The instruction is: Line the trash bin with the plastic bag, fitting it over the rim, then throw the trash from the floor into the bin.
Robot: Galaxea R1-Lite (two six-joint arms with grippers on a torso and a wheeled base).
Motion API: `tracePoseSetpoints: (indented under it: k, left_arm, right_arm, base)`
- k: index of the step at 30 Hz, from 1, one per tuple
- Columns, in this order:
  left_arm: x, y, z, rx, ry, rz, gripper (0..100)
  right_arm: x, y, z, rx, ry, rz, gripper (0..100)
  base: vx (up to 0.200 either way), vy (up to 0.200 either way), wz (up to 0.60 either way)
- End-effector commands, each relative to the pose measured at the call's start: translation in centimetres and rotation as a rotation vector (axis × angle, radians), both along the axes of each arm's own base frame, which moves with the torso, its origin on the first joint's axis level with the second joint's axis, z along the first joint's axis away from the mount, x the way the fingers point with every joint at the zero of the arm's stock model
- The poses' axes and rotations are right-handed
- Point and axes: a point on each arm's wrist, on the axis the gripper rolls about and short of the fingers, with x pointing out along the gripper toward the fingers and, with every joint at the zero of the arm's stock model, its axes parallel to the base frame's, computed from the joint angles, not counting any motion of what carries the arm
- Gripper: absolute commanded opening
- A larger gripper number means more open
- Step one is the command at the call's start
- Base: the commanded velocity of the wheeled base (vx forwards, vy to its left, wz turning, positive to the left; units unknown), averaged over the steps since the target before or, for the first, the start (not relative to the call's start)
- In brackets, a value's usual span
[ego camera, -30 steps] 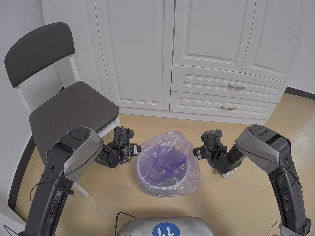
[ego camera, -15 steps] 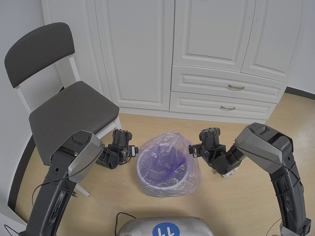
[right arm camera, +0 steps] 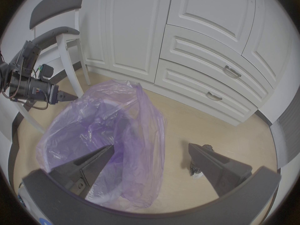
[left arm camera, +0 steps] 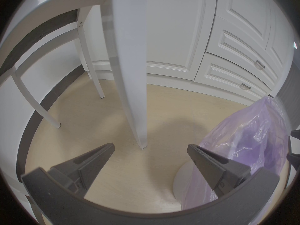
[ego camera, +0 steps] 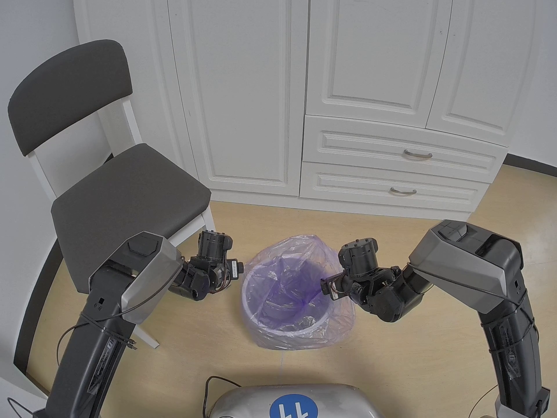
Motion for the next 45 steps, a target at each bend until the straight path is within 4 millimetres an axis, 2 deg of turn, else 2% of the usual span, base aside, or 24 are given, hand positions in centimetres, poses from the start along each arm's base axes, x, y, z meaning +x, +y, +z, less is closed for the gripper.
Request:
tracePoseSetpoints:
  k: [1, 4, 7, 14, 16, 22, 29, 35, 40, 45]
  left_arm:
    - [0.0, 0.0, -0.1, -0.001, 0.001, 0.0, 100]
    - [0.0, 0.0, 0.0, -0.001, 0.001, 0.0, 100]
    - [-0.1, 0.0, 0.2, 0.002, 0.002, -0.001, 100]
    - [-0.3, 0.1, 0.2, 0.013, 0.034, 0.001, 100]
    - [-0.4, 0.2, 0.0, 0.015, 0.04, 0.001, 100]
    - [-0.9, 0.4, 0.3, 0.027, 0.057, -0.001, 100]
    - [-0.9, 0.4, 0.3, 0.046, 0.069, -0.012, 100]
    - [-1.0, 0.6, 0.5, 0.077, 0.114, -0.023, 100]
    - [-1.1, 0.6, 0.6, 0.089, 0.137, -0.029, 100]
    - [-1.1, 0.9, 0.5, 0.104, 0.15, -0.034, 100]
  right_arm:
    - [0.6, -1.4, -1.0, -0.07, 0.041, -0.017, 100]
    - [1.4, -2.0, -1.2, -0.091, 0.036, -0.055, 100]
    - [3.2, -2.9, -1.3, -0.091, 0.006, -0.105, 100]
    - [5.4, -3.5, -1.4, -0.072, -0.045, -0.145, 100]
    - [5.7, -3.5, -1.6, -0.072, -0.044, -0.147, 100]
    - [8.1, -3.5, -3.1, -0.065, -0.052, -0.166, 100]
    - [10.3, -4.4, -4.0, -0.071, -0.024, -0.2, 100]
    - [11.0, -4.7, -4.3, -0.082, 0.068, -0.223, 100]
    - [10.1, -4.8, -5.9, -0.117, 0.193, -0.222, 100]
    - [9.9, -4.4, -5.9, -0.12, 0.213, -0.214, 100]
  base:
    - [0.0, 0.0, 0.0]
    - [0.0, 0.0, 0.0]
    - [0.0, 0.0, 0.0]
    - [0.0, 0.0, 0.0]
    - [0.0, 0.0, 0.0]
    - [0.0, 0.0, 0.0]
    - [0.0, 0.0, 0.0]
    - [0.0, 0.0, 0.0]
    - [0.0, 0.0, 0.0]
    - [0.0, 0.0, 0.0]
